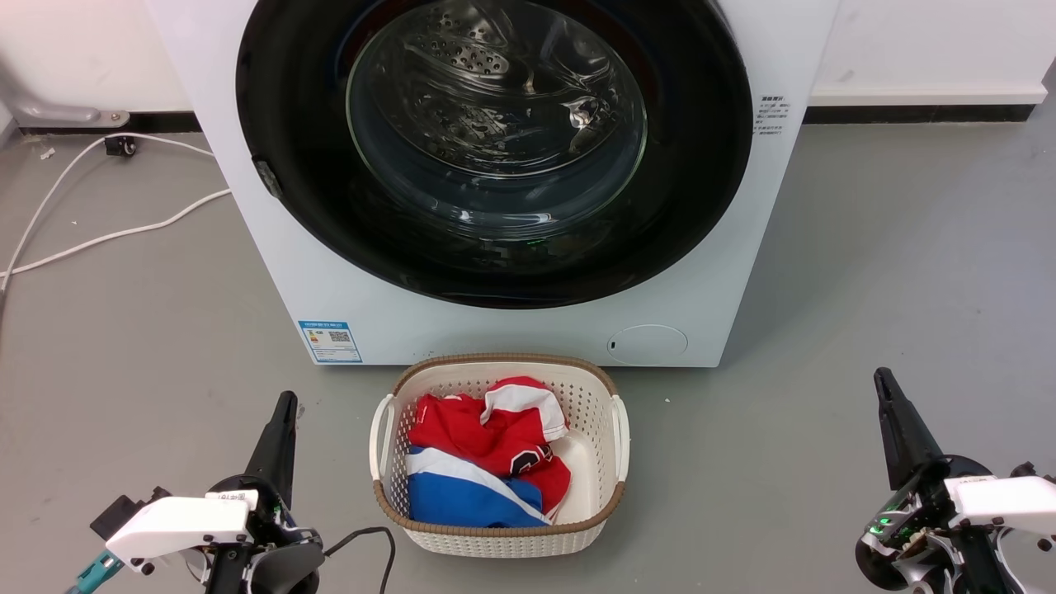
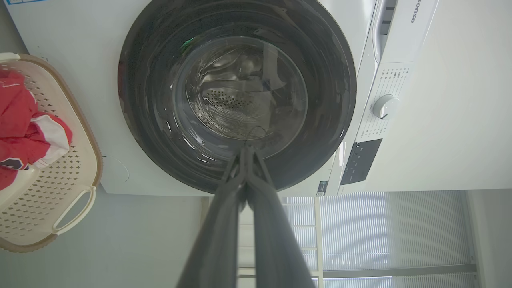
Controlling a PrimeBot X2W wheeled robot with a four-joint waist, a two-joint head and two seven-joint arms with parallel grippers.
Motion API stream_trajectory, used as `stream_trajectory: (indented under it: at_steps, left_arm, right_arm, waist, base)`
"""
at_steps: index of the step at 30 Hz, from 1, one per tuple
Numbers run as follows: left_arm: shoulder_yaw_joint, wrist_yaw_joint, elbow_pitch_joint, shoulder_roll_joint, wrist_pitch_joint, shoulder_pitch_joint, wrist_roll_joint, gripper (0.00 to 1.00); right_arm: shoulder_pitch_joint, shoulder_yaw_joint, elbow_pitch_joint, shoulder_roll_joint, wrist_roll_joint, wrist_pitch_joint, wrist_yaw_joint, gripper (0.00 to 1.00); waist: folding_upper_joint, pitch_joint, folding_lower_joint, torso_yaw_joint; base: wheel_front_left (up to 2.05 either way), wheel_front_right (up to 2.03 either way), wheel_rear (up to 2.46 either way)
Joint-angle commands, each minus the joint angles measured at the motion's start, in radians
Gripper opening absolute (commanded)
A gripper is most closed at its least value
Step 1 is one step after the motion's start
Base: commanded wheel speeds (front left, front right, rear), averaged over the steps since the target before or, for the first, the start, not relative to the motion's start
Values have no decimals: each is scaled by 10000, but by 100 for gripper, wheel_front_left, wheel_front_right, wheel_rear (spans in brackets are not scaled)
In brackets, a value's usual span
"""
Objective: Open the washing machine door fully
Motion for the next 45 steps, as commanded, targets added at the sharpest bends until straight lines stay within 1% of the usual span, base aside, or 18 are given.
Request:
stream_trajectory:
  at_steps: [1,37,38,42,45]
  left_arm:
    - [41,-37,11,-12,26,-90,16,0]
    - [50,-37,11,-21,38,-90,32,0]
    - [13,0,-1,-6,1,-2,4,100]
    - [-36,12,353,-50,-8,291,0,100]
    - [-73,10,282,-48,-167,331,107,100]
  right_arm:
    - [-98,6,9,39,38,12,-3,0]
    - [-98,7,8,40,39,11,-2,0]
    - [0,0,1,0,-1,-2,-2,100]
    - [316,13,343,8,-2,-4,-2,100]
    - [349,106,244,8,-85,-164,-2,100]
  waist:
    - [0,0,0,0]
    - [0,0,0,0]
    - [0,0,0,0]
    - [0,0,0,0]
    - [0,5,0,-3]
  base:
    - [0,0,0]
    - [0,0,0]
    - [0,0,0]
    - [0,0,0]
    - [0,0,0]
